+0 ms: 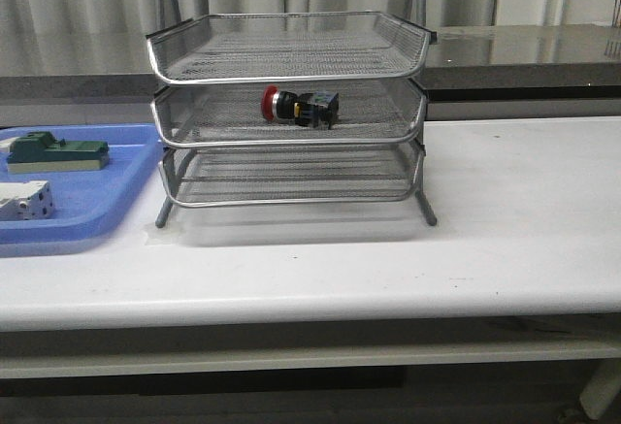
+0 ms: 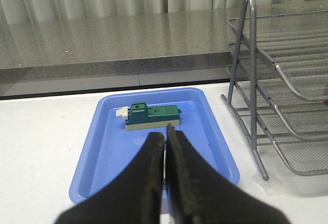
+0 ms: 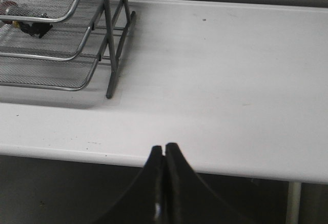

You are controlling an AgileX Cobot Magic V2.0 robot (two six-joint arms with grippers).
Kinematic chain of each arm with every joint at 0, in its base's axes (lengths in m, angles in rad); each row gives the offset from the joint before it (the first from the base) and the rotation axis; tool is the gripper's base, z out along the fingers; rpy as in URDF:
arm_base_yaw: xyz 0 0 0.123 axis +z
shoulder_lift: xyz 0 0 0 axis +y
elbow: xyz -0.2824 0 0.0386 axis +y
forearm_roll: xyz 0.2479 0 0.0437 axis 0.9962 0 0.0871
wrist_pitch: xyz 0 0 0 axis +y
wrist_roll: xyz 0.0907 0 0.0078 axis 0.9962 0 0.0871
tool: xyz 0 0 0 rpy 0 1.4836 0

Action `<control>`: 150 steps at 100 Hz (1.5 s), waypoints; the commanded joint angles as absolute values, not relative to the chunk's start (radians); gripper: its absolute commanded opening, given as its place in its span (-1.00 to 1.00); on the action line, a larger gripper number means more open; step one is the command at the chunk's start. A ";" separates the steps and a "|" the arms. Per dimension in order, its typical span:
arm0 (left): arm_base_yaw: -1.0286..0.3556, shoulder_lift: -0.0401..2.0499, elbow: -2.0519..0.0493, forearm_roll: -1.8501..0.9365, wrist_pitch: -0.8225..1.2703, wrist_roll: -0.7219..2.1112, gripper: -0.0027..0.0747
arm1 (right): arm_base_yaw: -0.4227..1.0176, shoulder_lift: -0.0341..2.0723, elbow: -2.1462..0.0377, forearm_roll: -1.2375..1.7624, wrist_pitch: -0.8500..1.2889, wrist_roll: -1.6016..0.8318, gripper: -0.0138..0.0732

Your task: Place button on rack with both arms

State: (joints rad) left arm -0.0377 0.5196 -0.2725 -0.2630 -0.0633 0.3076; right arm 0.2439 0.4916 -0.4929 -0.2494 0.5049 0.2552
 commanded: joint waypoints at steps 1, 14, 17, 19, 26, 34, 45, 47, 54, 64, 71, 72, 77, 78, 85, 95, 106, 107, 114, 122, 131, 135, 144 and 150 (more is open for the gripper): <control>-0.035 0.522 -0.300 -0.270 -0.143 0.301 -0.92 | 0.238 0.488 -0.518 -0.271 0.448 0.258 -0.84; -0.035 0.522 -0.300 -0.270 -0.143 0.301 -0.92 | 0.238 0.488 -0.518 -0.271 0.448 0.258 -0.84; -0.035 0.522 -0.300 -0.270 -0.143 0.301 -0.92 | 0.238 0.488 -0.518 -0.271 0.448 0.258 -0.84; -0.035 0.522 -0.300 -0.270 -0.143 0.301 -0.92 | 0.238 0.488 -0.518 -0.271 0.448 0.258 -0.84; -0.035 0.522 -0.300 -0.270 -0.143 0.301 -0.92 | 0.238 0.488 -0.518 -0.271 0.448 0.258 -0.84; -0.035 0.522 -0.300 -0.270 -0.143 0.301 -0.92 | 0.238 0.488 -0.518 -0.271 0.447 0.258 -0.84; -0.035 0.522 -0.300 -0.270 -0.143 0.301 -0.92 | 0.238 0.488 -0.518 -0.271 0.448 0.258 -0.84; -0.035 0.522 -0.300 -0.270 -0.143 0.301 -0.92 | 0.238 0.488 -0.518 -0.271 0.448 0.258 -0.84; -0.035 0.522 -0.300 -0.270 -0.143 0.301 -0.92 | 0.238 0.488 -0.518 -0.271 0.450 0.258 -0.84; -0.035 0.522 -0.300 -0.270 -0.143 0.301 -0.92 | 0.238 0.487 -0.518 -0.271 0.448 0.258 -0.84; -0.035 0.522 -0.300 -0.270 -0.143 0.301 -0.92 | 0.238 0.487 -0.518 -0.271 0.447 0.258 -0.84; -0.035 0.522 -0.300 -0.270 -0.143 0.301 -0.92 | 0.238 0.486 -0.518 -0.271 0.445 0.258 -0.84; -0.035 0.522 -0.300 -0.270 -0.143 0.301 -0.92 | 0.238 0.482 -0.517 -0.271 0.432 0.258 -0.84; -0.035 0.522 -0.300 -0.270 -0.143 0.301 -0.92 | 0.238 0.481 -0.515 -0.271 0.430 0.258 -0.84; -0.035 0.522 -0.300 -0.270 -0.143 0.301 -0.92 | 0.238 0.464 -0.502 -0.271 0.394 0.258 -0.84; -0.035 0.522 -0.300 -0.270 -0.143 0.301 -0.92 | 0.238 0.423 -0.465 -0.271 0.342 0.258 -0.84; -0.035 0.522 -0.300 -0.270 -0.143 0.301 -0.92 | 0.238 0.364 -0.408 -0.265 0.314 0.256 -0.84; -0.035 0.522 -0.300 -0.270 -0.143 0.301 -0.92 | 0.237 0.361 -0.404 -0.263 0.313 0.256 -0.84; -0.035 0.522 -0.300 -0.270 -0.143 0.301 -0.92 | 0.229 0.319 -0.369 -0.248 0.312 0.246 -0.84; -0.035 0.522 -0.300 -0.270 -0.143 0.301 -0.92 | 0.206 0.270 -0.333 -0.208 0.310 0.223 -0.84; -0.035 0.522 -0.300 -0.270 -0.143 0.301 -0.92 | 0.159 0.218 -0.295 -0.136 0.296 0.164 -0.84; -0.035 0.522 -0.300 -0.270 -0.143 0.301 -0.92 | 0.131 0.199 -0.276 -0.104 0.283 0.131 -0.84; -0.035 0.522 -0.300 -0.270 -0.143 0.301 -0.92 | 0.074 0.156 -0.232 -0.035 0.230 0.085 -0.84; -0.035 0.522 -0.300 -0.270 -0.143 0.301 -0.92 | 0.052 0.134 -0.203 -0.017 0.182 0.081 -0.84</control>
